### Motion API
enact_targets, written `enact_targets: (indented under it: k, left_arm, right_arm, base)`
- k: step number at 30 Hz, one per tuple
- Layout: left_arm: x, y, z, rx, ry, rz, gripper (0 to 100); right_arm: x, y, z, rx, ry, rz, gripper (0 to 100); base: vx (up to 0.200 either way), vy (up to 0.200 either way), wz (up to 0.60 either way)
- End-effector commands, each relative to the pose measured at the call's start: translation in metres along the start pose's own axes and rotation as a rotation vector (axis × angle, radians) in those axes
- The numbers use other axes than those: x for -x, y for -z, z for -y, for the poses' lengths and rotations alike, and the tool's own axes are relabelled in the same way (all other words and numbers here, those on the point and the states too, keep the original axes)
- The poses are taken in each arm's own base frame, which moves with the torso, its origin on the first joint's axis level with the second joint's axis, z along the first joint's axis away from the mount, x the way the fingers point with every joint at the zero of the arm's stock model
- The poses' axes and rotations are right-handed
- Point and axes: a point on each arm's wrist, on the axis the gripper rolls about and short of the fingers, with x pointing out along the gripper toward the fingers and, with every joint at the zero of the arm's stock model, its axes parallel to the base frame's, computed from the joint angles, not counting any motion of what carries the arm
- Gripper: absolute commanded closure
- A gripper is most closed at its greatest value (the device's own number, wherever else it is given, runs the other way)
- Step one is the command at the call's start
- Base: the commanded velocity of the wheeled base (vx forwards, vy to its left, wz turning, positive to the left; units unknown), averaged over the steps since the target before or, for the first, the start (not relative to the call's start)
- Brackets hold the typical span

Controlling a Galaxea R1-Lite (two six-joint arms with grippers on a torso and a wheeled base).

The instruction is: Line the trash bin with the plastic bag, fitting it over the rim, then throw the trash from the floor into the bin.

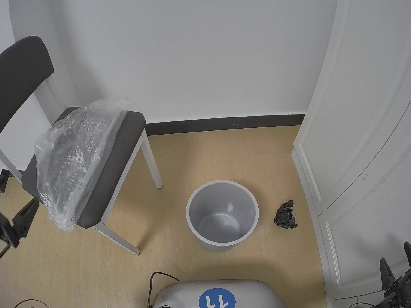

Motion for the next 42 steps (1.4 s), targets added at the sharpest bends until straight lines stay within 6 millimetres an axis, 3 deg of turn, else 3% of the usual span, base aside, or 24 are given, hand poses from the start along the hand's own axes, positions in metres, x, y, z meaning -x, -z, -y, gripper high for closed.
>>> enact_targets:
  k: [1, 4, 6, 7, 11, 22, 26, 27, 35, 42]
  left_arm:
    - [-0.082, -0.013, -0.003, -0.163, 0.022, -0.234, 0]
    - [-0.105, -0.012, -0.002, -0.227, 0.001, -0.311, 0]
    - [-0.107, -0.012, -0.002, -0.233, -0.001, -0.316, 0]
    - [-0.125, -0.009, 0.001, -0.290, -0.010, -0.374, 0]
    - [-0.147, -0.004, 0.005, -0.356, -0.032, -0.451, 0]
    - [-0.183, 0.008, 0.023, -0.404, 0.033, -0.512, 0]
    - [-0.199, 0.014, 0.025, -0.419, -0.019, -0.524, 0]
    - [-0.211, 0.017, 0.029, -0.427, -0.058, -0.518, 0]
    - [-0.232, 0.024, 0.033, -0.435, -0.078, -0.530, 0]
    - [-0.238, 0.020, 0.031, -0.430, -0.092, -0.520, 0]
  right_arm:
    - [0.000, 0.005, 0.000, -0.002, 0.000, 0.000, 0]
    - [0.000, 0.005, 0.000, -0.003, 0.000, 0.000, 0]
    - [0.000, 0.005, 0.000, -0.003, 0.000, 0.000, 0]
    - [0.000, 0.005, 0.000, -0.003, 0.002, 0.000, 0]
    - [0.000, 0.005, 0.000, -0.005, 0.002, 0.000, 0]
    - [0.000, 0.005, 0.000, -0.008, 0.002, 0.000, 0]
    - [0.000, 0.005, 0.000, -0.009, 0.002, 0.000, 0]
    - [0.000, 0.005, 0.000, -0.011, 0.002, 0.000, 0]
    - [0.000, 0.005, 0.000, -0.011, 0.002, 0.000, 0]
    - [0.000, 0.005, 0.000, -0.014, 0.002, 0.000, 0]
  base:
    - [0.000, 0.000, 0.00]
    - [0.000, 0.000, 0.00]
    - [0.000, 0.000, 0.00]
    - [0.000, 0.000, 0.00]
    - [0.000, 0.000, 0.00]
    - [0.000, 0.000, 0.00]
    - [0.000, 0.000, 0.00]
    - [0.000, 0.000, 0.00]
    - [0.000, 0.000, 0.00]
    - [0.000, 0.000, 0.00]
